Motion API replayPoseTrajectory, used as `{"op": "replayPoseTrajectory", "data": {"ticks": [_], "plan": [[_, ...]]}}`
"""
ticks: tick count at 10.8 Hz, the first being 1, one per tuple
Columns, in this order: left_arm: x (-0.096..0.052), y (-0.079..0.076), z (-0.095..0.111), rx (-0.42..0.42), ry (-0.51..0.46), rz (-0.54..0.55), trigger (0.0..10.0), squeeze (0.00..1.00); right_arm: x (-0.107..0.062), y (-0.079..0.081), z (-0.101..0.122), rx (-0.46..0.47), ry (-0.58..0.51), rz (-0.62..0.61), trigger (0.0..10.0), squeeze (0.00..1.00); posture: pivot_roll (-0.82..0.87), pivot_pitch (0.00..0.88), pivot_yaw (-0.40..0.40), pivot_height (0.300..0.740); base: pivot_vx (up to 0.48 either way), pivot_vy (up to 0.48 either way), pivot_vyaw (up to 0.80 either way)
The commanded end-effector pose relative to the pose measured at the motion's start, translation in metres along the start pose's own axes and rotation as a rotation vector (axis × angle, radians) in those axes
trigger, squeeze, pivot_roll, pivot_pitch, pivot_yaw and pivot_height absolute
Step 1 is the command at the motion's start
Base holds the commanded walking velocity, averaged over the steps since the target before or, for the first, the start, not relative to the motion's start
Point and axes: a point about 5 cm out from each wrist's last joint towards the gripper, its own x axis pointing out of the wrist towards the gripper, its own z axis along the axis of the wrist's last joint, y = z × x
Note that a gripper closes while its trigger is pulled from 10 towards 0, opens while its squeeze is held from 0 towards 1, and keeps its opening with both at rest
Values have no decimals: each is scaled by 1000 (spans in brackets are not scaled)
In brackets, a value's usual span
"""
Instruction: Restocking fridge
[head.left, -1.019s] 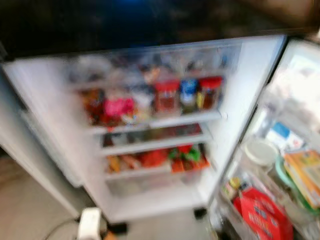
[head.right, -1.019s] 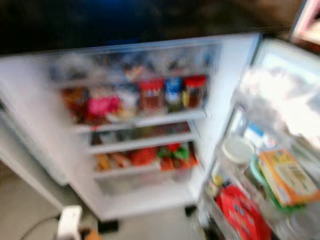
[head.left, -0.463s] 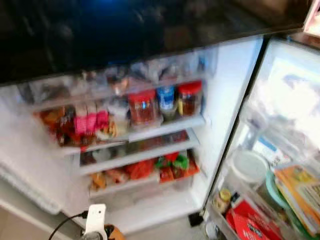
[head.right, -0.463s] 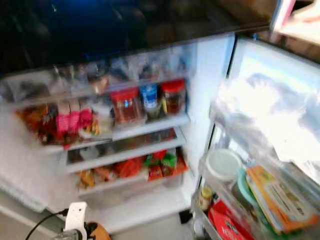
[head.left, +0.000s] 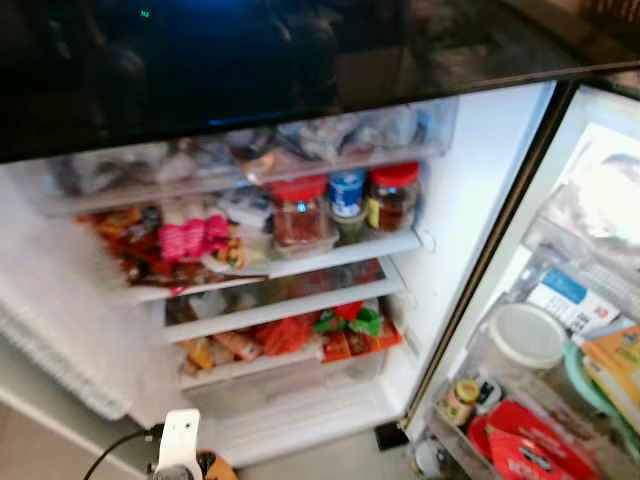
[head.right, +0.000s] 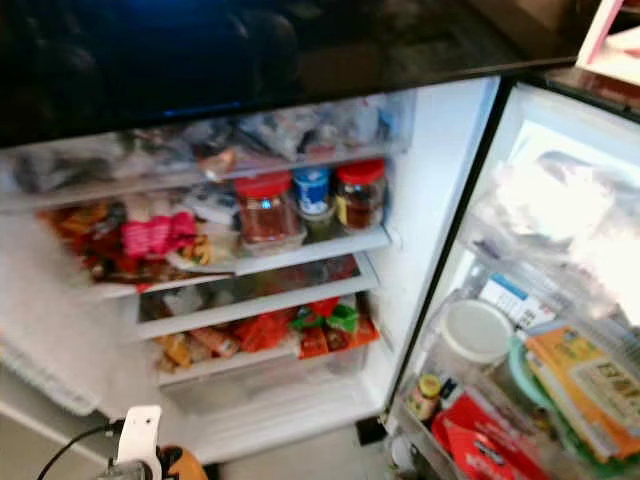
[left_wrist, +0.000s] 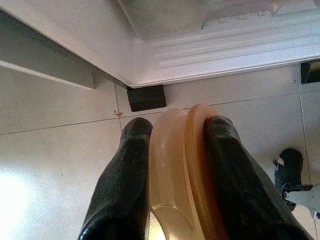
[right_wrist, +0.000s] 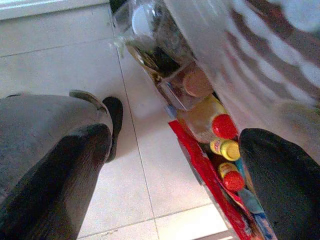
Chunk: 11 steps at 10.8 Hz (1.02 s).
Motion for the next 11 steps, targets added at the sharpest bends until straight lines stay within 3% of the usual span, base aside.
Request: {"op": "replayPoseTrajectory", "data": {"ticks": [1,4,8,9,11], "plan": [[0,1,-4,12,16,3,10000,0,-1,-1,-4,-17,3,-6,10000,0,-34,24,21,740,0,0,0],[0,2,-4,12,16,3,10000,0,-1,3,-4,-40,0,6,10000,0,-33,24,22,740,0,0,0],[0,2,-4,12,15,5,10000,0,-1,6,-6,-54,-1,19,10000,0,-33,24,22,740,0,0,738],[0,2,-4,12,15,5,10000,0,-1,6,-7,-20,2,16,10000,0,-33,24,22,740,0,0,0],[0,2,-4,12,16,4,10000,0,-1,6,-7,-37,3,17,10000,0,-33,26,22,740,0,0,0]]}}
